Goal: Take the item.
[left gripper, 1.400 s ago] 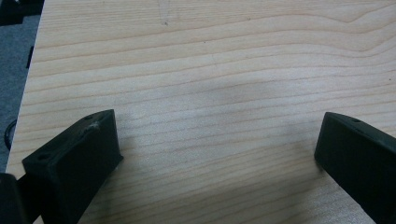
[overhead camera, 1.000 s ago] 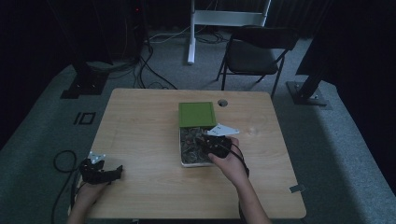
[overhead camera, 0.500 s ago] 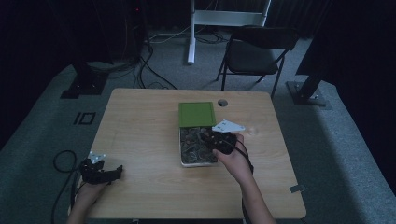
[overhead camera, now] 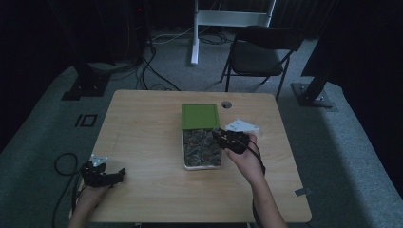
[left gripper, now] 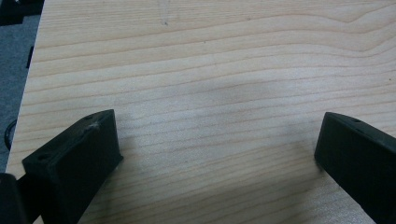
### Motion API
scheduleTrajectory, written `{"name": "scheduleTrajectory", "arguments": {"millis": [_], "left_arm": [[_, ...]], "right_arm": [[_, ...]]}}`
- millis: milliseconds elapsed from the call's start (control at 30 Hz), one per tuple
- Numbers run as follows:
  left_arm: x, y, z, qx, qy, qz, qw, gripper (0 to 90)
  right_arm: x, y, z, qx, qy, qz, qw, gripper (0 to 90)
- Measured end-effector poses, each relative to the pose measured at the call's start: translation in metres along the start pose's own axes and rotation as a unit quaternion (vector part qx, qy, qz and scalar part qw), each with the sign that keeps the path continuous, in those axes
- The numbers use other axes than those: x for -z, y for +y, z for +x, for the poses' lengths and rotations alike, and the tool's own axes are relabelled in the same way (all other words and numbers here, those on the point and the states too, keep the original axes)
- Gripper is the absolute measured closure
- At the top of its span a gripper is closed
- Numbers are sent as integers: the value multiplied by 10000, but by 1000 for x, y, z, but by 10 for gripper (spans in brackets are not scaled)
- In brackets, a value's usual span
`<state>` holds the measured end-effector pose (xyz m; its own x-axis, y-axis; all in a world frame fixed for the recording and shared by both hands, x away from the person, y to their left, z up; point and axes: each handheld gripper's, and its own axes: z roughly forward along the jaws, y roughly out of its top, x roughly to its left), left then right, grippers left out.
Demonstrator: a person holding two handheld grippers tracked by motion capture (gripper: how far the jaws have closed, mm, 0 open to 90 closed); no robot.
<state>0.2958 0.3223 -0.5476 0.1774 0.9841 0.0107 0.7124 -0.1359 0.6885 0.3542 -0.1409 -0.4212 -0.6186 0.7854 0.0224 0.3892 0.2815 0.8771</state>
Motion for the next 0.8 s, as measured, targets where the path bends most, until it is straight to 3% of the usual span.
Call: {"name": "scheduleTrajectory", "arguments": {"millis": [800], "left_arm": [[0, 0, 0, 17, 16, -1, 10000, 5]], "right_arm": [[19, -7, -43, -253, -449, -124, 9986, 742]]}}
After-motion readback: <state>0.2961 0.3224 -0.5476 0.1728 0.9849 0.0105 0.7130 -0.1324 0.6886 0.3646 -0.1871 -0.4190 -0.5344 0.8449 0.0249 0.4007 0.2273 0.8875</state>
